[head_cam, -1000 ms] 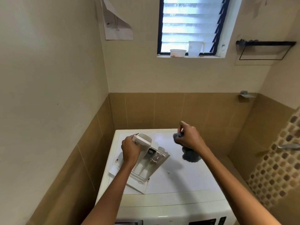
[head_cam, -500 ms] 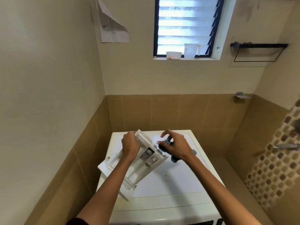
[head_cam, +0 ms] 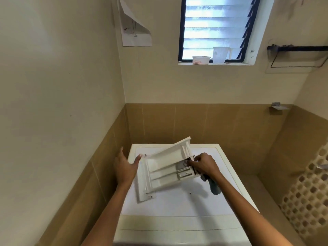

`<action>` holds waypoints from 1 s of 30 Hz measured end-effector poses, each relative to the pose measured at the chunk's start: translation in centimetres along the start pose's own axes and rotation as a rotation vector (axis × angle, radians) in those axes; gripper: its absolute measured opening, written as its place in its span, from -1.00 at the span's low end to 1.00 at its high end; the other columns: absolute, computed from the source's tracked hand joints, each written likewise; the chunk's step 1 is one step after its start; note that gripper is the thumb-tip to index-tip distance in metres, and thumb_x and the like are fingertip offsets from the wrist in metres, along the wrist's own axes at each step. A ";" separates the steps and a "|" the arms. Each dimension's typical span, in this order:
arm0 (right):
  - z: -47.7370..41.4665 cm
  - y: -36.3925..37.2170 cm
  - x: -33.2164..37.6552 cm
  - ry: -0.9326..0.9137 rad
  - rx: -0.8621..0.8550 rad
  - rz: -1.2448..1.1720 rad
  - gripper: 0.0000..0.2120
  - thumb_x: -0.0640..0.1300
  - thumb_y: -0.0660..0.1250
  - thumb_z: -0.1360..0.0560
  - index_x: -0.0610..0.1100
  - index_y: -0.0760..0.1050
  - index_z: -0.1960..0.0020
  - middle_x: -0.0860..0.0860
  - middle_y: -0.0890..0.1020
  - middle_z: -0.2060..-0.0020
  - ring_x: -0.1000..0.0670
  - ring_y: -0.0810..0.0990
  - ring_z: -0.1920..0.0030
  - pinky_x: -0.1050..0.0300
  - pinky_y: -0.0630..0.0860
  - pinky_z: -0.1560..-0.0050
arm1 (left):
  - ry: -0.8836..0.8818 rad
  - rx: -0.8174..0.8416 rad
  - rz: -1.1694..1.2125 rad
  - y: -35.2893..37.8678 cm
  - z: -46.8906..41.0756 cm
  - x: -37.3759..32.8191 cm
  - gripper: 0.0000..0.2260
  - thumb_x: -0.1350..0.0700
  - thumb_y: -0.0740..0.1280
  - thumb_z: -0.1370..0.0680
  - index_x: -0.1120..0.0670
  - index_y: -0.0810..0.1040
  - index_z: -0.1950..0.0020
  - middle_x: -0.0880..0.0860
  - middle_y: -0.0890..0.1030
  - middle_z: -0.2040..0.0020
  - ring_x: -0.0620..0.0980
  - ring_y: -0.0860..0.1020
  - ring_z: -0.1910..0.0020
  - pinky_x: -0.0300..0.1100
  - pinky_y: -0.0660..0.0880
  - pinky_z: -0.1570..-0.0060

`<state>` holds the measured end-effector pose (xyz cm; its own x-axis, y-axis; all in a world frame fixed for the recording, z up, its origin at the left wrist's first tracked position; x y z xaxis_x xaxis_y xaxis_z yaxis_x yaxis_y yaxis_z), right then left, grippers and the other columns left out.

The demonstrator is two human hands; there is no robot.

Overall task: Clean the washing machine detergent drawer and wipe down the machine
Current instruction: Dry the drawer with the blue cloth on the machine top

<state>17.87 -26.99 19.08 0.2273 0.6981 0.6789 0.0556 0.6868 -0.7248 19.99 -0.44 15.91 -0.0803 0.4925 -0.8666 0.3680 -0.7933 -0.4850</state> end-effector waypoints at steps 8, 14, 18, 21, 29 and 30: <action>-1.4 1.5 -3.3 0.007 0.191 -0.206 -0.68 0.00 0.43 -0.42 -0.24 0.57 0.33 0.02 0.47 0.55 0.10 0.34 0.53 0.30 0.27 0.43 | -0.344 0.417 0.163 1.7 1.0 4.9 -0.40 -0.24 0.34 -0.42 0.11 0.44 -0.32 0.12 0.56 -0.19 0.11 0.52 -0.16 0.03 0.45 -0.23; -1.4 2.9 -4.8 0.015 0.247 -0.359 -0.68 -0.01 0.43 -0.41 -0.32 0.64 0.14 -0.12 0.47 0.43 0.11 0.30 0.55 0.29 0.24 0.46 | -0.441 0.342 0.374 1.9 1.3 4.9 -0.50 -0.18 0.22 -0.54 0.12 0.42 -0.35 0.14 0.55 -0.18 0.17 0.50 -0.17 0.05 0.40 -0.25; -1.9 2.8 -5.0 0.033 0.189 -0.364 -0.69 0.08 0.49 -0.32 -0.14 0.65 0.10 -0.11 0.55 0.40 0.08 0.37 0.50 0.26 0.31 0.43 | -0.470 0.311 0.506 1.7 0.7 3.9 -0.51 -0.12 0.22 -0.53 0.13 0.40 -0.37 0.17 0.51 -0.27 0.21 0.47 -0.23 0.14 0.37 -0.29; -2.4 1.4 -4.2 0.074 -0.109 -0.486 -0.70 0.05 0.48 -0.35 -0.15 0.56 0.07 -0.12 0.63 0.32 0.04 0.51 0.43 0.28 0.41 0.46 | -0.481 0.279 0.508 0.7 0.3 1.6 -0.68 0.02 0.20 -0.55 0.17 0.46 -0.22 0.19 0.56 -0.05 0.20 0.51 -0.04 0.00 0.44 -0.05; -0.6 3.1 3.1 -0.482 -0.023 -0.417 -0.76 -0.31 0.31 -0.35 -0.07 0.39 0.06 -0.10 0.53 0.14 0.07 0.51 0.25 0.29 0.48 0.25 | -0.345 0.181 0.288 1.0 0.3 -1.0 -0.39 -0.10 0.21 -0.27 0.14 0.42 -0.26 0.16 0.55 -0.11 0.18 0.50 -0.05 0.00 0.47 -0.03; -0.5 4.1 3.8 -0.590 0.043 -0.247 -0.75 -0.32 0.30 -0.32 -0.11 0.44 0.04 -0.09 0.55 0.12 0.12 0.51 0.21 0.40 0.42 0.21 | -0.334 0.187 0.269 1.1 0.4 -1.2 -0.42 -0.10 0.21 -0.29 0.15 0.43 -0.25 0.17 0.55 -0.11 0.18 0.50 -0.05 0.01 0.46 -0.05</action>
<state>19.41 -21.63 18.59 -0.3615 0.5041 0.7844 -0.0038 0.8405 -0.5419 20.11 -2.03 16.43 -0.3098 0.1430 -0.9400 0.2458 -0.9430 -0.2244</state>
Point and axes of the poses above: each hand's wrist, its own z-axis away from the middle knuckle, its own y-axis out of the palm, x = y × z, the point moved 1 cm from there along -z, towards the middle knuckle
